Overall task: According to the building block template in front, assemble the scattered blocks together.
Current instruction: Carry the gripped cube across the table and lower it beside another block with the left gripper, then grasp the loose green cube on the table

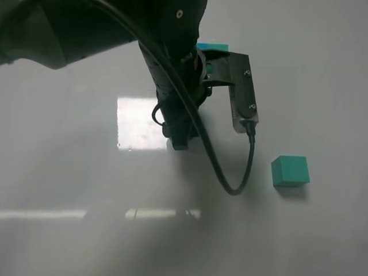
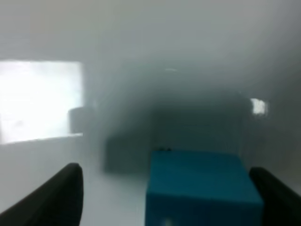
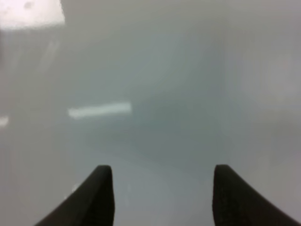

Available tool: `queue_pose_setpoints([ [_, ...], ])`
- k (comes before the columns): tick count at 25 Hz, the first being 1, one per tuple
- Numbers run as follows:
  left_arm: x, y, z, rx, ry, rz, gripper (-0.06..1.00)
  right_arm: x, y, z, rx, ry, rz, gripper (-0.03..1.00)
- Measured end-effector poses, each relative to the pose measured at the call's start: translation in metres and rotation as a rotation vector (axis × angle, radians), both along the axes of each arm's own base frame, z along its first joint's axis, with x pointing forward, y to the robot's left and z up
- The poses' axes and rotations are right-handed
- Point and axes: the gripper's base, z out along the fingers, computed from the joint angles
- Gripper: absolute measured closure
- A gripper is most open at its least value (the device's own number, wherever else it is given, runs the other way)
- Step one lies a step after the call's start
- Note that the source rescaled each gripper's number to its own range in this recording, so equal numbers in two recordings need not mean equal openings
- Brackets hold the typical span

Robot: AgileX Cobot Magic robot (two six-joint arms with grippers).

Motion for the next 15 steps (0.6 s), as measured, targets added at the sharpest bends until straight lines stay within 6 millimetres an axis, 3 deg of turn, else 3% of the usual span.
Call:
queue_pose_setpoints([
  [6,-0.019,-0.001,0.038,-0.089,-0.080,-0.039,-0.06,0.000,0.000,0.000,0.000,0.000,0.000,0.87],
  [15,-0.021,-0.001,0.041,-0.097,-0.087,-0.039,-0.05,0.000,0.000,0.000,0.000,0.000,0.000,0.87],
])
